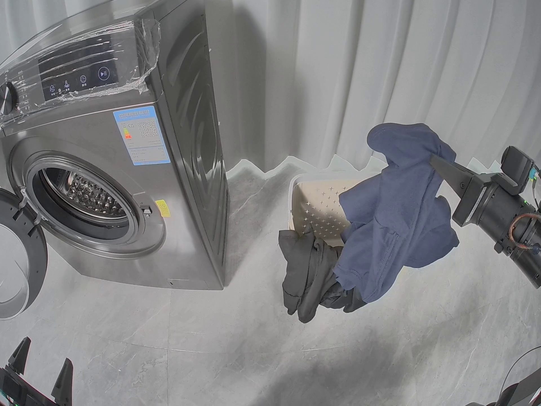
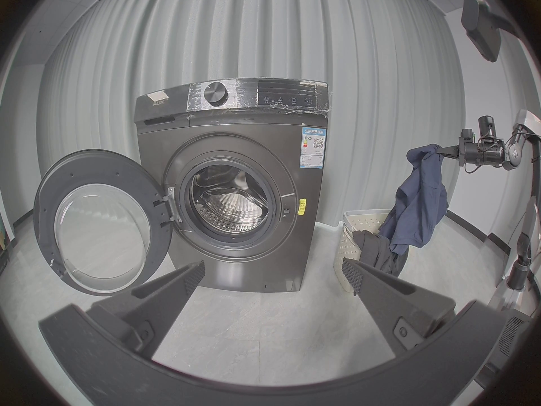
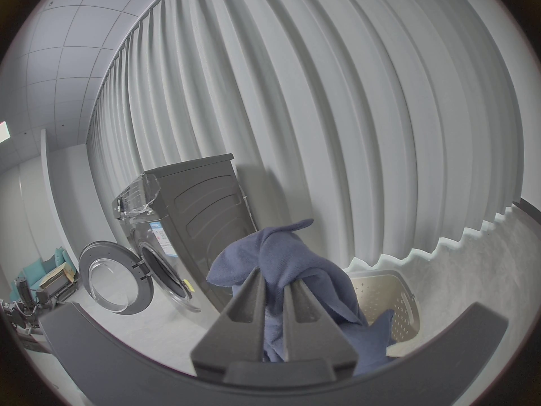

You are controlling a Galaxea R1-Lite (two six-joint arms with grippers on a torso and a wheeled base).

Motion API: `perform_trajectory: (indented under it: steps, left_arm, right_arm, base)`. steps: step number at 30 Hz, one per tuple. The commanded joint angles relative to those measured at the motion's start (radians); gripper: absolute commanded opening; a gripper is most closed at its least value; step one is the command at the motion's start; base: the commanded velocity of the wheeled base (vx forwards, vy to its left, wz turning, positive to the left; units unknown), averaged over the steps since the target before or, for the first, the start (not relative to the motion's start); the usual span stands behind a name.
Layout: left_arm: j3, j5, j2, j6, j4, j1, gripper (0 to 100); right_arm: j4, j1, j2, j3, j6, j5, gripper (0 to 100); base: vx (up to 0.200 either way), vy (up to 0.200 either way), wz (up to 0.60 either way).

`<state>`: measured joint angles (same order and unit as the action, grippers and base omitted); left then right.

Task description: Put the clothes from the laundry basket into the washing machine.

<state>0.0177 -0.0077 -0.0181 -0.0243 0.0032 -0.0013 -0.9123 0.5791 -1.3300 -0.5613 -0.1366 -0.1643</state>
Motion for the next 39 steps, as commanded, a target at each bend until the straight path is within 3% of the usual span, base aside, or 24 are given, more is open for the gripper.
perform_trajectory:
  steps: [1, 4, 39]
  left_arm:
    - [-0.016, 0.0, 0.013, 0.0, 0.0, 0.0, 100]
    - [-0.016, 0.0, 0.013, 0.0, 0.0, 0.0, 100]
    - [-0.016, 0.0, 0.013, 0.0, 0.0, 0.0, 100]
  right_arm:
    - [0.0, 0.001, -0.001, 0.0, -0.001, 0.0, 0]
    - [0.0, 0.001, -0.001, 0.0, -0.001, 0.002, 0]
    - [-0.003, 0.013, -0.012, -0.003, -0.014, 0.003, 0]
  base:
    - [0.0, 0.0, 0.0]
    - [0.0, 0.0, 0.0]
    - [0.0, 0.2, 0.0]
